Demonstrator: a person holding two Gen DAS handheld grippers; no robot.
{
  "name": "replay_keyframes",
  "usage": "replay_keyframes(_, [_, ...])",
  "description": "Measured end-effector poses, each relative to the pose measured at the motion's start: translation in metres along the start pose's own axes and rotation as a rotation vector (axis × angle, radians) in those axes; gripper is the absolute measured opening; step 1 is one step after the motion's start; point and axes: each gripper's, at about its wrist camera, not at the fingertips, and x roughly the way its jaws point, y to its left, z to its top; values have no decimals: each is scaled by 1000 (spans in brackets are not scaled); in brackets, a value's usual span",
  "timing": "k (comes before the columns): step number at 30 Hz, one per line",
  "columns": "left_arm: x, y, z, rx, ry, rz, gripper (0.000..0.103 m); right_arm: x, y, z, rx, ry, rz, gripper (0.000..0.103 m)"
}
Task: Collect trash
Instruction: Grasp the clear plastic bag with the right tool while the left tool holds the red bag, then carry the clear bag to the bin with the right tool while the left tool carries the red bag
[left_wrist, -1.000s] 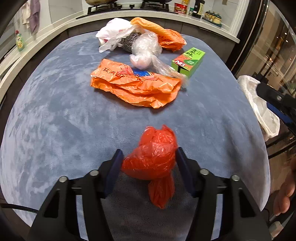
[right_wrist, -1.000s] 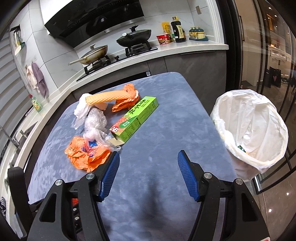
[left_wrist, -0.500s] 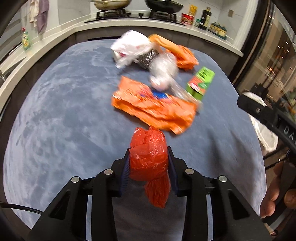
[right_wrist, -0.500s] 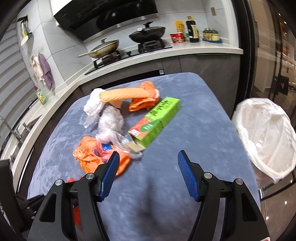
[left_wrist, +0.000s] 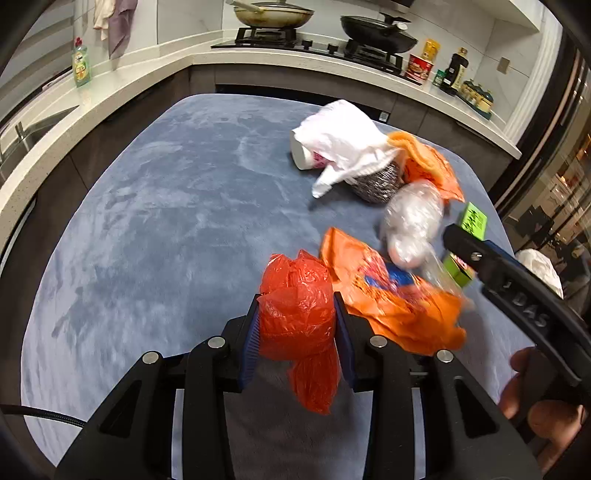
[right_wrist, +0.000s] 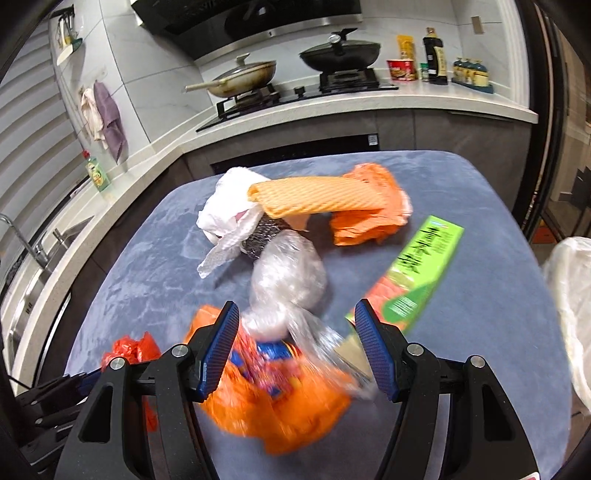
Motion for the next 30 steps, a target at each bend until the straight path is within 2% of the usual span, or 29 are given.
replay_keyframes(6, [11, 12, 11, -22, 7, 6, 35, 31, 9, 6, 3, 37, 13, 63])
replay_keyframes(10, [18, 18, 15, -36, 17, 12, 34, 44, 10, 8, -1, 57, 13, 57])
replay_keyframes(13, [20, 18, 15, -35, 18, 16, 35, 49, 9, 6, -6, 72, 16, 48])
replay_keyframes(15, [20, 18, 15, -36, 20, 14, 35, 51, 7, 5, -6, 85, 19, 37])
replay_keyframes(16, [21, 18, 15, -36, 20, 14, 34, 51, 6, 4, -4, 87, 23, 36])
replay_keyframes(20, [19, 16, 16, -33, 17, 13, 34, 46, 5, 3, -10, 77, 31, 31])
replay_keyframes(30, [-1, -11, 15, 5, -23, 0, 34, 3, -1, 5, -30, 12, 45, 29])
